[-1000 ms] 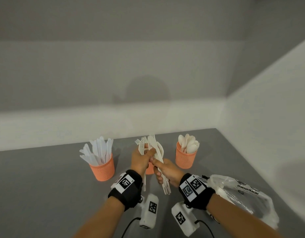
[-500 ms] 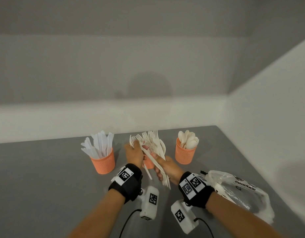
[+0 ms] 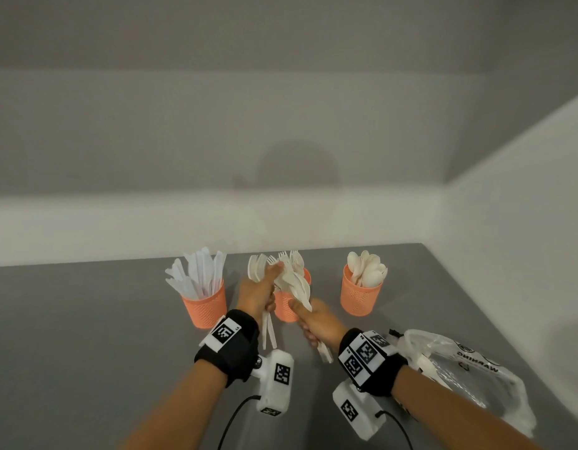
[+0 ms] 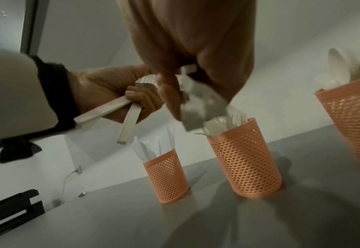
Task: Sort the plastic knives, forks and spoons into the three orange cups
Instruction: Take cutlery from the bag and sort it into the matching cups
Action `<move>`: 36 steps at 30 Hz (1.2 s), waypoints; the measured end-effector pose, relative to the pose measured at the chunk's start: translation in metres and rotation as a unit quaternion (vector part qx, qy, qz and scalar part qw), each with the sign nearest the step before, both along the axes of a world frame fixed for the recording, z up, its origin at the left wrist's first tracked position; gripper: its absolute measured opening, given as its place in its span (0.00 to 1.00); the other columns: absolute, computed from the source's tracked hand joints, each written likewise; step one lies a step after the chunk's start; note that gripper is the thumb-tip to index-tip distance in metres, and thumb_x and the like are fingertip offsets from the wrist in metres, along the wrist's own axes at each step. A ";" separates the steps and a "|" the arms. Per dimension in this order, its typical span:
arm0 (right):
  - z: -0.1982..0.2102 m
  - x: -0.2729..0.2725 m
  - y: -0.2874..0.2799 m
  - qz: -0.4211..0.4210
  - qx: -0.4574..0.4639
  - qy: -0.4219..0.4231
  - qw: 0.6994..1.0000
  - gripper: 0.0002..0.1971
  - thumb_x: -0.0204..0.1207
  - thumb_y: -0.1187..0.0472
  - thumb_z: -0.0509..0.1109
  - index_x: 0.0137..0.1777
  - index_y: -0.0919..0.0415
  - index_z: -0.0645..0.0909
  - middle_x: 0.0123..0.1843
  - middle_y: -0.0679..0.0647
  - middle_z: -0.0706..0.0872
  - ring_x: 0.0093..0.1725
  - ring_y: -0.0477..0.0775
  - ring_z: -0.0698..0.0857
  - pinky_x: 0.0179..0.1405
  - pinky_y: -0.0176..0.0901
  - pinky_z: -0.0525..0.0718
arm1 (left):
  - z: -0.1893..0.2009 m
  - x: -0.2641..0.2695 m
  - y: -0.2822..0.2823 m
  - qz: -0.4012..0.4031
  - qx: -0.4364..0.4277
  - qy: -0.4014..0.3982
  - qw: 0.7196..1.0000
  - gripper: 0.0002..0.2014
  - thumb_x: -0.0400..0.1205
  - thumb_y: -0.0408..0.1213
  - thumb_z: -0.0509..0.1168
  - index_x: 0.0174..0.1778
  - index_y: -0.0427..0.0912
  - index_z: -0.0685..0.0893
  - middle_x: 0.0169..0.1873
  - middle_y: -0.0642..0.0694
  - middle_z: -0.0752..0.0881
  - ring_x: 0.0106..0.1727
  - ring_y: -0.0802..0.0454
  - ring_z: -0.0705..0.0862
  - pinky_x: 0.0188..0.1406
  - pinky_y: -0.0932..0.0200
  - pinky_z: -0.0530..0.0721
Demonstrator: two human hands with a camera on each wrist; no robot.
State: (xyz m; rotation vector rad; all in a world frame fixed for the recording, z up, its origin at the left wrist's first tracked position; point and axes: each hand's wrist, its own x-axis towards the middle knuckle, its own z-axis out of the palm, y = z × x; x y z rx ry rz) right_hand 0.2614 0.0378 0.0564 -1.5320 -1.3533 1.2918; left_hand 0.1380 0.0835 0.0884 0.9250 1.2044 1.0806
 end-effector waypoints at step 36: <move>-0.001 0.004 -0.001 -0.049 0.197 -0.437 0.876 0.26 0.81 0.59 0.56 0.79 0.60 0.60 0.65 0.59 0.80 0.59 0.60 0.83 0.53 0.48 0.79 | -0.002 0.039 -0.033 0.040 -0.055 -0.042 0.997 0.11 0.77 0.33 0.70 0.30 0.41 0.78 0.07 0.54 0.73 0.08 0.62 0.68 0.10 0.73 0.65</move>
